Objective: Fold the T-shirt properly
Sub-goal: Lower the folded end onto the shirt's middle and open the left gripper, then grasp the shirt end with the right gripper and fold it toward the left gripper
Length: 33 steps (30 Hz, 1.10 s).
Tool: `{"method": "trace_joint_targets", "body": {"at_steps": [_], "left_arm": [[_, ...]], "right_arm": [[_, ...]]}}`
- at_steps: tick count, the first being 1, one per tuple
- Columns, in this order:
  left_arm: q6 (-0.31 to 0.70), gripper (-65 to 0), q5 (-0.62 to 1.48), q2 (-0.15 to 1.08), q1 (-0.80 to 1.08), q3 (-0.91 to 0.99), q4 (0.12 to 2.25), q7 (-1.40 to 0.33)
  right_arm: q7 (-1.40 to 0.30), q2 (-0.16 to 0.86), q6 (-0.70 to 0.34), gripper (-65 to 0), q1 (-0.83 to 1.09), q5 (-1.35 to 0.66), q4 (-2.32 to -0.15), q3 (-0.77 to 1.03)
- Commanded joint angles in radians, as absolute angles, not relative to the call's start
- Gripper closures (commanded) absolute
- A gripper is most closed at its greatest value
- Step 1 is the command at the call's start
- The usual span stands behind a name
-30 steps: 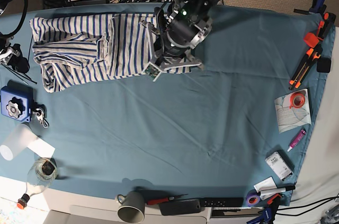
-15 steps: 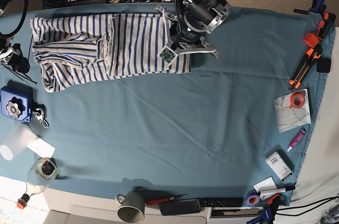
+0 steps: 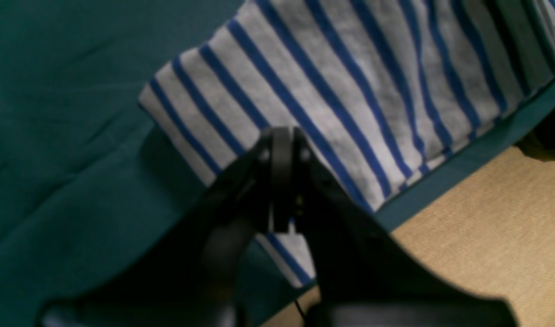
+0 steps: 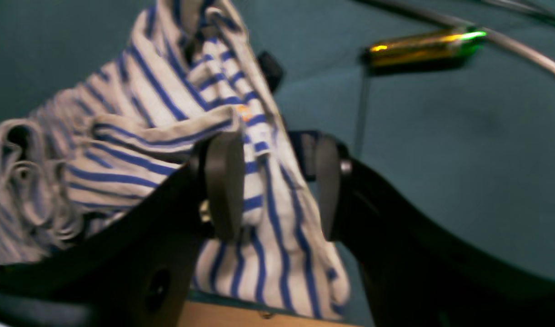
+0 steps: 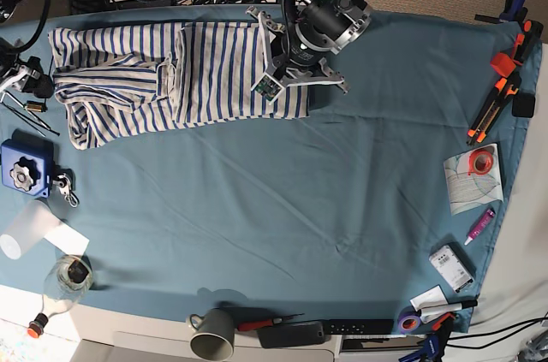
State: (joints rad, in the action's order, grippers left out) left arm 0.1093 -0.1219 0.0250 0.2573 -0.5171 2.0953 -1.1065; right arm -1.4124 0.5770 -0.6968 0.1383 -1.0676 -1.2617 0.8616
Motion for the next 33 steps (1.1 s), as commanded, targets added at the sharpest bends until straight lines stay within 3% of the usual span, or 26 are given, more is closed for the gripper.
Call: {"method": "trace_joint_targets", "body": {"at_steps": [1,10,19,27,33], "left_arm": [[0.113,0.0,-0.118,0.017,0.255,-0.521,2.111,-1.092],[0.113,0.0,-0.118,0.017,0.255,-0.521,2.111,-1.092],[0.113,0.0,-0.118,0.017,0.255,-0.521,2.111,-1.091],[0.113,0.0,-0.118,0.017,0.255,-0.521,2.111,-1.091],[0.113,0.0,-0.118,0.017,0.255,-0.521,2.111,-1.092]], "right_arm": [[-1.396,0.607,-0.698,-26.1,0.130,-1.108,-1.259,0.858],[-1.396,0.607,-0.698,-26.2,0.130,-1.324,-1.232,0.771],[-1.369,0.606,-0.698,-26.2,0.130,-1.085,-1.224,0.771],[-1.349,0.578,-0.698,-26.2,0.125,-1.063,-1.171,0.759],[-1.329,0.574,-0.698,-26.1,0.067,-1.039,-1.063,0.627]]}}
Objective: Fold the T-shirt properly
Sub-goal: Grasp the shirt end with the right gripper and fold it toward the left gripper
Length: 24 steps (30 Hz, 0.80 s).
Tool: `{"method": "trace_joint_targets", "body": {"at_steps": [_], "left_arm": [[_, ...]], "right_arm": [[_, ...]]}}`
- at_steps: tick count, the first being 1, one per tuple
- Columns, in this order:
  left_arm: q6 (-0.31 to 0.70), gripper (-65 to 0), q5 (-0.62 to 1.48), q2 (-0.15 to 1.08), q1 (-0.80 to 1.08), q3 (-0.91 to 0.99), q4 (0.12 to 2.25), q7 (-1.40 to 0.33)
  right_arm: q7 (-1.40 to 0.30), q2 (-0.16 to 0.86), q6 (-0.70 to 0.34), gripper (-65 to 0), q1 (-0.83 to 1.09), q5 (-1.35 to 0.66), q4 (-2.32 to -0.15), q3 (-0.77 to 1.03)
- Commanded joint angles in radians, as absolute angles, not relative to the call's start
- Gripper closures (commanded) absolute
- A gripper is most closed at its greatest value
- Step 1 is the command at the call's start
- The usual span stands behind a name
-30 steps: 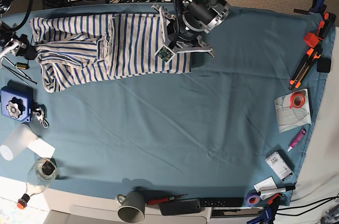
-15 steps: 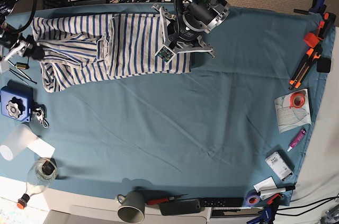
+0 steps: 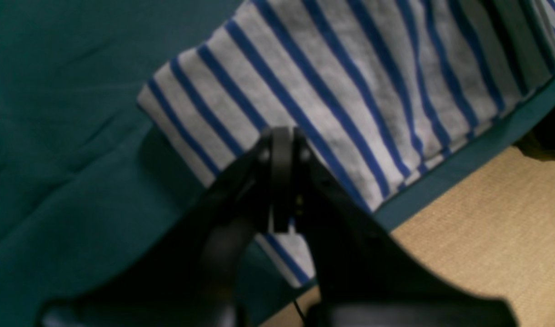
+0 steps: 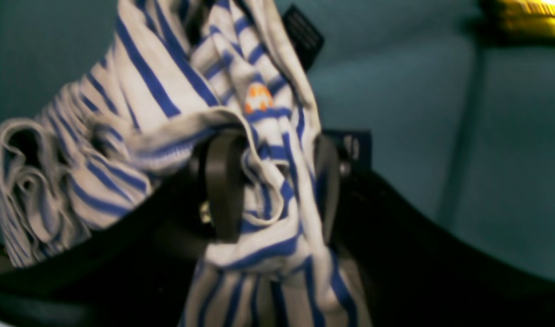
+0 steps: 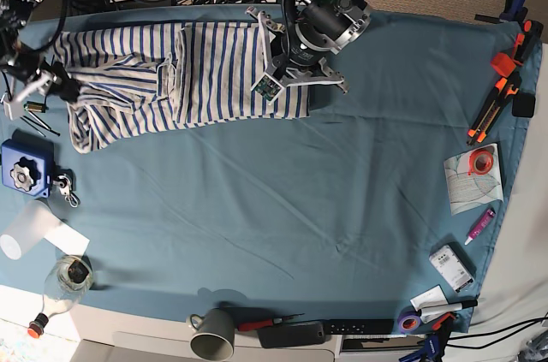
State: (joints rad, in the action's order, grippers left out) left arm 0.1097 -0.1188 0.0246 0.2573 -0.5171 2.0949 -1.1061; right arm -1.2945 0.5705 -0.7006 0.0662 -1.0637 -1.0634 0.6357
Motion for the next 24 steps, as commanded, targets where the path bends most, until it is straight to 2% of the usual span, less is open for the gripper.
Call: {"method": "trace_joint_targets", "body": {"at_steps": [1,10,11,12,15,24], "left_arm": [[0.113,0.0,-0.118,0.017,0.255,-0.521,2.111,-1.092],[0.113,0.0,-0.118,0.017,0.255,-0.521,2.111,-1.091],[0.113,0.0,-0.118,0.017,0.255,-0.521,2.111,-1.090],[0.113,0.0,-0.118,0.017,0.255,-0.521,2.111,-1.090],[0.113,0.0,-0.118,0.017,0.255,-0.521,2.111,-1.082],[0.113,0.0,-0.118,0.017,0.255,-0.521,2.111,-1.077]], "right_arm": [[-1.325,0.574,-0.698,-26.2,0.060,-1.038,-1.059,0.607],[-1.372,0.574,-0.683,-25.9,0.033,-0.992,-1.058,0.466],[-1.389,0.574,-0.672,-24.3,0.033,-0.993,-1.058,0.456],[-1.396,0.574,-0.665,-19.6,0.033,-0.994,-1.058,0.450],[-1.396,0.574,-0.658,0.0,0.033,-0.998,-1.058,0.453],[-1.396,0.579,-0.685,0.0,0.035,-1.209,-1.117,0.453]]}}
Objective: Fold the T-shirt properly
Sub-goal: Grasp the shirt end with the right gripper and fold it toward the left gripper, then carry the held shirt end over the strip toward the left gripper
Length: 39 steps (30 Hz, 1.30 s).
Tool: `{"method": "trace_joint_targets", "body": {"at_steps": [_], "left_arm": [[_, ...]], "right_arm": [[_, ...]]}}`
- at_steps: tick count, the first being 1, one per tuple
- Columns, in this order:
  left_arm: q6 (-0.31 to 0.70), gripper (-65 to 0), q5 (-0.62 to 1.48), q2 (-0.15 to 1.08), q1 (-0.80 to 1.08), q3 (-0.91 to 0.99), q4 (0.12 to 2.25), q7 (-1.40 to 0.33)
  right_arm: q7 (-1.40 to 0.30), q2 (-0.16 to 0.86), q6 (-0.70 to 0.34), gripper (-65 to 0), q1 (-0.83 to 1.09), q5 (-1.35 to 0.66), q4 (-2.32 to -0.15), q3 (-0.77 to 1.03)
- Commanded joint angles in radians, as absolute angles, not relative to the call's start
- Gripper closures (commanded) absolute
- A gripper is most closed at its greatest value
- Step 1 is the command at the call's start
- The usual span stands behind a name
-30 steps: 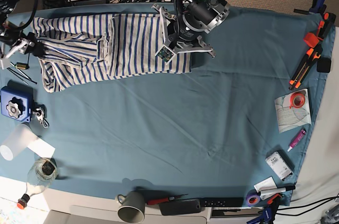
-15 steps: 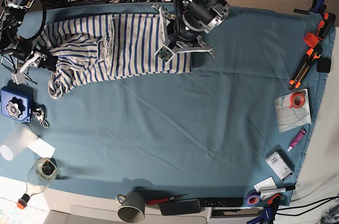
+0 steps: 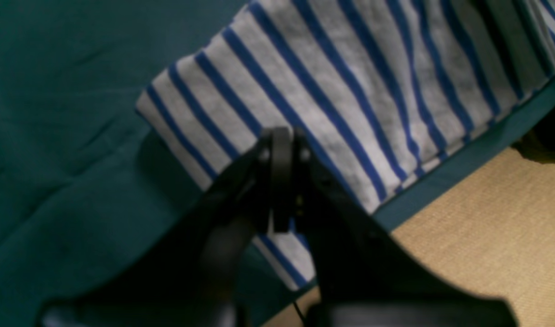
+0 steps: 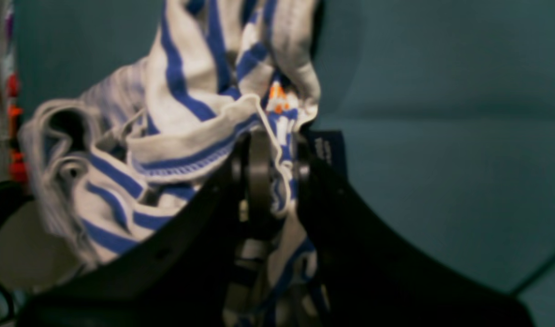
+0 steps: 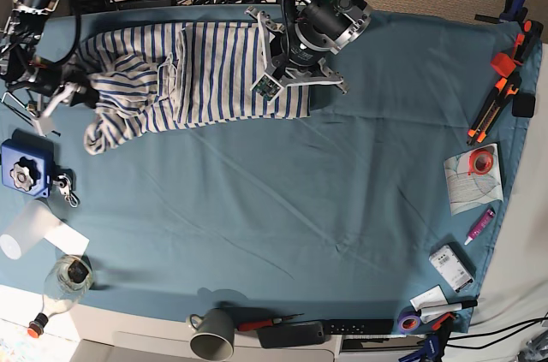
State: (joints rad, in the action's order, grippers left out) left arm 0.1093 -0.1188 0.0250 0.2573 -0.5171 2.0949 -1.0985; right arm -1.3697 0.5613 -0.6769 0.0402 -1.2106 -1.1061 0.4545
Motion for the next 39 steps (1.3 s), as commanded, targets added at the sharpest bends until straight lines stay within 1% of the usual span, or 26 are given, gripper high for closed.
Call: {"method": "trace_joint_targets", "body": {"at_steps": [1,5,11,17,21,24,29,34,37,39], "left_arm": [[0.113,0.0,-0.118,0.017,0.255,-0.521,2.111,-1.076],[0.112,0.0,-0.118,0.017,0.255,-0.521,2.111,-1.073],[0.112,0.0,-0.118,0.017,0.255,-0.521,2.111,-1.073],[0.112,0.0,-0.117,0.017,0.255,-0.521,2.111,-1.073],[0.112,0.0,-0.047,0.017,0.256,-0.521,2.111,-1.072],[0.113,0.0,0.015,0.016,0.271,-0.521,2.111,-1.045],[0.113,0.0,0.012,0.017,0.288,-0.521,2.111,-1.039],[0.113,0.0,0.029,0.017,0.288,-0.522,2.110,-1.032],[0.113,0.0,0.089,0.011,0.289,-0.522,2.103,-0.993],[0.112,0.0,0.085,-0.008,0.289,-0.521,2.086,-0.995]], "right_arm": [[-1.396,0.579,-0.685,0.0,0.038,-1.242,-1.142,0.453],[-1.396,0.579,-0.679,0.0,0.055,-1.321,-1.275,0.453],[-1.396,0.579,-0.667,0.0,0.133,-1.325,-1.560,0.453],[-1.396,0.578,-0.693,0.0,0.218,-1.401,-1.759,0.453],[-1.396,0.560,-0.698,0.0,0.247,-1.483,-1.826,0.453],[-1.396,0.535,-0.698,0.0,0.249,-1.484,-1.855,0.453],[-1.396,0.495,-0.698,0.0,0.249,-1.484,-1.859,0.453],[-1.396,0.470,-0.698,0.0,0.249,-1.484,-1.870,0.452],[-1.396,0.459,-0.698,0.0,0.254,-1.484,-1.909,0.452],[-1.396,0.460,-0.698,0.0,0.263,-1.484,-1.939,0.451]]}}
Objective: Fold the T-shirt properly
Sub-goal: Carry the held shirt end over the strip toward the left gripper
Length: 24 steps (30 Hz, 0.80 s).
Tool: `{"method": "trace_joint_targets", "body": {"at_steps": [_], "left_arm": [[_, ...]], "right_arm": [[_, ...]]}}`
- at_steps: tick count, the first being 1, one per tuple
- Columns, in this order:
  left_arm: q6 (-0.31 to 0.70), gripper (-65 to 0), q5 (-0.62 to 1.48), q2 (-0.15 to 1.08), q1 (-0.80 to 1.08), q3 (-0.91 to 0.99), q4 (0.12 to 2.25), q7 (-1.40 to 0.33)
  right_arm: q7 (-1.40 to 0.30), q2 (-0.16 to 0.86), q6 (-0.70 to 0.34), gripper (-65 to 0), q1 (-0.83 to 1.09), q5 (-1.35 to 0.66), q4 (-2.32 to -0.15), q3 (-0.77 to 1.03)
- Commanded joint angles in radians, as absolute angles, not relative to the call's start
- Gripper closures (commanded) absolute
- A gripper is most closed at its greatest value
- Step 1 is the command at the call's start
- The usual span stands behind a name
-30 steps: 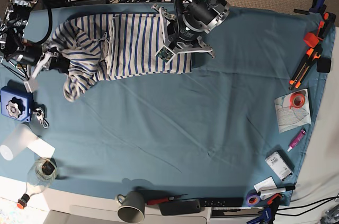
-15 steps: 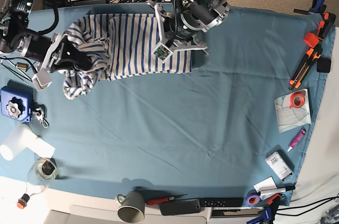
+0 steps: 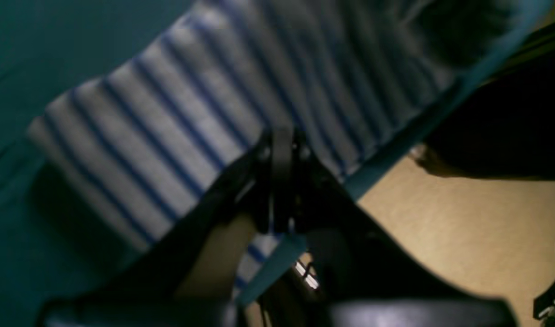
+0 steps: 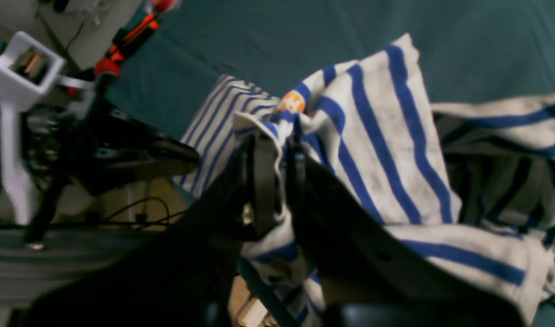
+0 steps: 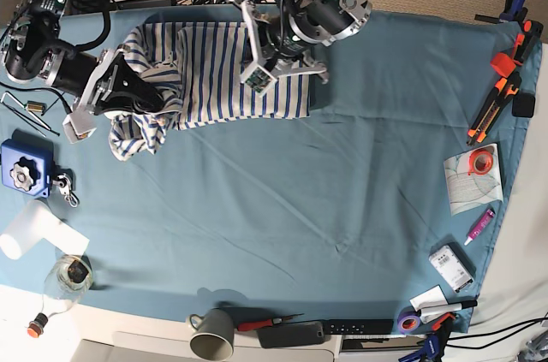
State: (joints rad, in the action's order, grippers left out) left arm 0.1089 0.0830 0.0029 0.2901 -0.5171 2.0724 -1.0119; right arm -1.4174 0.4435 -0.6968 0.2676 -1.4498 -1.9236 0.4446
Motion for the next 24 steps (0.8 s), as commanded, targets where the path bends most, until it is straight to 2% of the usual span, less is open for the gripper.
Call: {"method": "trace_joint_targets", "body": {"at_steps": [1,6,10,19,24], "left_arm": [[0.112,0.0,0.075,-0.015,0.288,-0.521,2.077,-0.997],[0.087,0.0,-0.009,-0.022,0.288,-0.521,2.066,-1.057],[-0.028,0.0,-0.184,-0.022,0.288,-0.521,2.076,-1.124],[-0.173,0.0,-0.528,-0.022,0.309,-0.521,2.116,-1.234],[-0.187,0.0,-0.637,-0.015,0.366,-0.521,2.185,-1.232]], "right_arm": [[-1.396,0.460,-0.698,0.0,0.270,-1.484,-1.954,0.450],[-1.396,0.461,-0.698,0.0,0.297,-1.484,-2.009,0.393],[-1.396,0.460,-0.698,0.0,0.296,-1.484,-2.012,0.308],[-1.396,0.460,-0.698,0.0,0.296,-1.484,-2.048,0.171],[-1.396,0.460,-0.698,0.0,0.270,-1.484,-2.082,0.125]]}}
